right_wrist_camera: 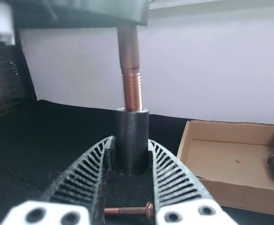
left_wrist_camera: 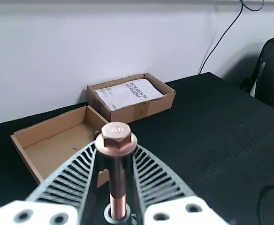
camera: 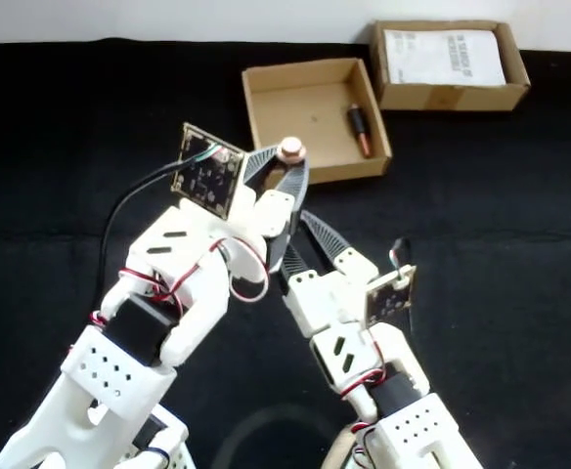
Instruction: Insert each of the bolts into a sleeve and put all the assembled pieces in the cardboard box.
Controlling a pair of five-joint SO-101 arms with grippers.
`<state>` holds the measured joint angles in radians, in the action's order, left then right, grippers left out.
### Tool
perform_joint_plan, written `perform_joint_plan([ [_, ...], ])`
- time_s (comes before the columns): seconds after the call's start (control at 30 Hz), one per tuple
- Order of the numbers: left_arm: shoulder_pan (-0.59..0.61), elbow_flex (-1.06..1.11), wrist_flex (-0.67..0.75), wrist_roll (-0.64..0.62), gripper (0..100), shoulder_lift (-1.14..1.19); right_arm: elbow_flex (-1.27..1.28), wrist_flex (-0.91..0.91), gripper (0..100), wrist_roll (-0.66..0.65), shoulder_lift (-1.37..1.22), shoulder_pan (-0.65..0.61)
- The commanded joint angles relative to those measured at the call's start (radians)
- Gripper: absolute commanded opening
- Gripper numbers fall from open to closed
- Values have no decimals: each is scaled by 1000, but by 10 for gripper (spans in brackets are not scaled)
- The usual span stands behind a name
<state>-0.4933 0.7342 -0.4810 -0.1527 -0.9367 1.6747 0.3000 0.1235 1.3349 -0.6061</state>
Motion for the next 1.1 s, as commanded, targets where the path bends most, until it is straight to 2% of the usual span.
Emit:
perform_joint_plan([
  [0.0,-13,-7,-2,0,8,-15,139,18,6,-12,21,15],
  [0.4,-12,105,-17,3,34,-13,139,19,6,-28,21,19],
  [0.57,-10,102,-120,-52,164,-19,139,19,6,-54,21,18],
  [0.8,-1,27,-201,-52,167,-19,139,18,6,-54,21,18],
  [1.07,1,-148,-450,-52,168,-19,139,16,6,-60,19,18],
])
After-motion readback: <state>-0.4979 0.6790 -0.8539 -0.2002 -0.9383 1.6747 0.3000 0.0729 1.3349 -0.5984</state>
